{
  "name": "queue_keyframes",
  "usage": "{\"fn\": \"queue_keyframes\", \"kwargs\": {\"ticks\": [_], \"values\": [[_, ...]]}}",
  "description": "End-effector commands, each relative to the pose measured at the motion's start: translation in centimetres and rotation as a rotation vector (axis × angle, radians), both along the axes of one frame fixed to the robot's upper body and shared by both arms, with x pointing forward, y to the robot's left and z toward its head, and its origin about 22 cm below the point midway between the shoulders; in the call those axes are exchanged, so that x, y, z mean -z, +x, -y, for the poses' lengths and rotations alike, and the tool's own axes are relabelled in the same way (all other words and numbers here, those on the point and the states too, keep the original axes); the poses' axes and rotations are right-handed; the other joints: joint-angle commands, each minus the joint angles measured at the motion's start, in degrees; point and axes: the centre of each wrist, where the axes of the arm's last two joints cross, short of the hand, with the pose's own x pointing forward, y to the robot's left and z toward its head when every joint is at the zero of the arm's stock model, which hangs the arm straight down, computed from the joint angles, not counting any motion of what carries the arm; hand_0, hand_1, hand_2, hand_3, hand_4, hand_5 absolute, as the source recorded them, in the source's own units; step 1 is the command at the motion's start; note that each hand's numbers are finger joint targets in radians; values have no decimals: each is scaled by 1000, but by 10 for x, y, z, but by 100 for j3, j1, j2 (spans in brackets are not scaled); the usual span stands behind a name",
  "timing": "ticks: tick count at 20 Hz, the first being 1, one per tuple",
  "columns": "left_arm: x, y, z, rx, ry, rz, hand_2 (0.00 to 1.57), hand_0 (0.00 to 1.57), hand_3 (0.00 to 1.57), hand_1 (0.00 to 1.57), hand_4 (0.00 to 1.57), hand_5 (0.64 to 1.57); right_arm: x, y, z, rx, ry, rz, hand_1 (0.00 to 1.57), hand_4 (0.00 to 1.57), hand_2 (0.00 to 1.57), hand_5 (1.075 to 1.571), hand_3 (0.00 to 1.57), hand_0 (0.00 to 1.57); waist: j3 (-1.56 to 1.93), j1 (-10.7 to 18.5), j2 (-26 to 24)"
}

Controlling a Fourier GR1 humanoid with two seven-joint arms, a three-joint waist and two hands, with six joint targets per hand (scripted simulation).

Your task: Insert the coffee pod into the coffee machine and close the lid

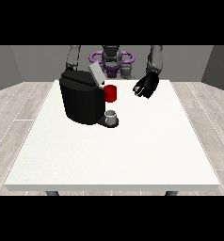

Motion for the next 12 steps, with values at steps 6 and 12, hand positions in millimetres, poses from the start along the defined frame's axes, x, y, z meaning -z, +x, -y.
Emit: {"fn": "queue_keyframes", "kwargs": {"ticks": [6, 12], "values": [[-39, 14, 48, 120, -10, -16, 1400, 1418, 1334, 1418, 534, 1571, 17, 5, 21, 36, -3, -30, 0, 0, 0, 1571, 0, 0, 0, 254, -368], [-73, 27, 45, 77, -11, -31, 1396, 1403, 1341, 1403, 598, 1571, 23, -11, -17, -32, 6, -51, 0, 0, 0, 1571, 0, 0, 0, -167, -583]]}}
